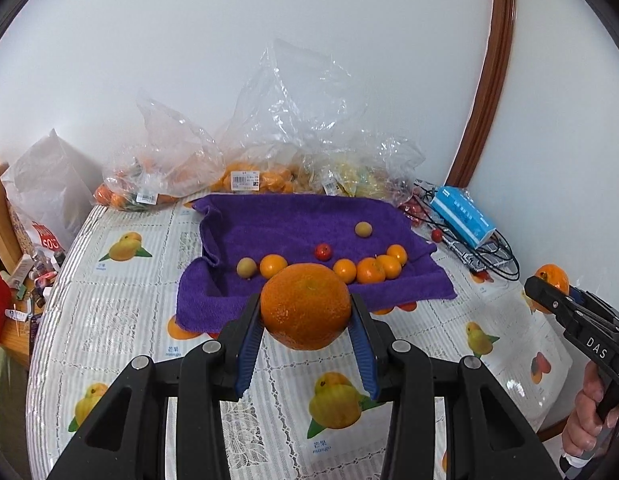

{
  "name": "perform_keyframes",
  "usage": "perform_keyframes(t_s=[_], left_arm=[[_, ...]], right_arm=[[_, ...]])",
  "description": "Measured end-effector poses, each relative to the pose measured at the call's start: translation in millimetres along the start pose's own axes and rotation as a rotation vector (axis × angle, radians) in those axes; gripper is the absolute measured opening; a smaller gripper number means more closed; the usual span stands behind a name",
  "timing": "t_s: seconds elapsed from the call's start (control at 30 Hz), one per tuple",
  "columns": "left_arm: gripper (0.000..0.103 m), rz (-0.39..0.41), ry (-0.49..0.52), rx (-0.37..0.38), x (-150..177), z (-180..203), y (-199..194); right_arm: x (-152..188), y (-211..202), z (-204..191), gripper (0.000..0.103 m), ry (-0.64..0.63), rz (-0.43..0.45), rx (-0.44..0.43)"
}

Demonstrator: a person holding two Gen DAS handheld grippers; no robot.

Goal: Organize fruits
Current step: 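Lift the large orange and carry it toward the purple towel with the right gripper, then lower the orange onto the towel among the other fruits with the right gripper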

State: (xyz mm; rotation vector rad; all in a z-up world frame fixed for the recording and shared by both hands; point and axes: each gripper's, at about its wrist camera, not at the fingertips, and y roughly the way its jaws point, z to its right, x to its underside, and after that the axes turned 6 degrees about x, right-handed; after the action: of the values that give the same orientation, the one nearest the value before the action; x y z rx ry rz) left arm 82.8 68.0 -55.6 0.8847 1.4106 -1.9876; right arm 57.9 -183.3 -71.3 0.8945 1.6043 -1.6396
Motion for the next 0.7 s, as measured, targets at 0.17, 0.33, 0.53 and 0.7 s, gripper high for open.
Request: perform_keyframes(t_s=[0.17, 0.33, 0.53, 0.7], left_arm=[[0.040, 0.014, -0.011, 0.001, -5.8, 0.0, -3.4], [0.040, 0.031, -0.024, -0.003, -9.7, -1.4, -6.3], [0.040, 0.030, -0.037, -0.009, -14.2, -5.8, -1.8], [0.040, 0.027, -0.043, -0.011, -21.0, -8.3, 4.5]], right_arm=[[-6.8, -5.1, 4.2, 0.044, 0.005, 0.012, 0.007], [-12.3, -5.4, 6.4, 0.044, 0.006, 0.023, 0.007], [-16.5, 0.3, 6.0, 0.044, 0.010, 0.018, -0.002], [-21.5, 7.6, 3.9, 0.044, 0.010, 0.010, -0.008]])
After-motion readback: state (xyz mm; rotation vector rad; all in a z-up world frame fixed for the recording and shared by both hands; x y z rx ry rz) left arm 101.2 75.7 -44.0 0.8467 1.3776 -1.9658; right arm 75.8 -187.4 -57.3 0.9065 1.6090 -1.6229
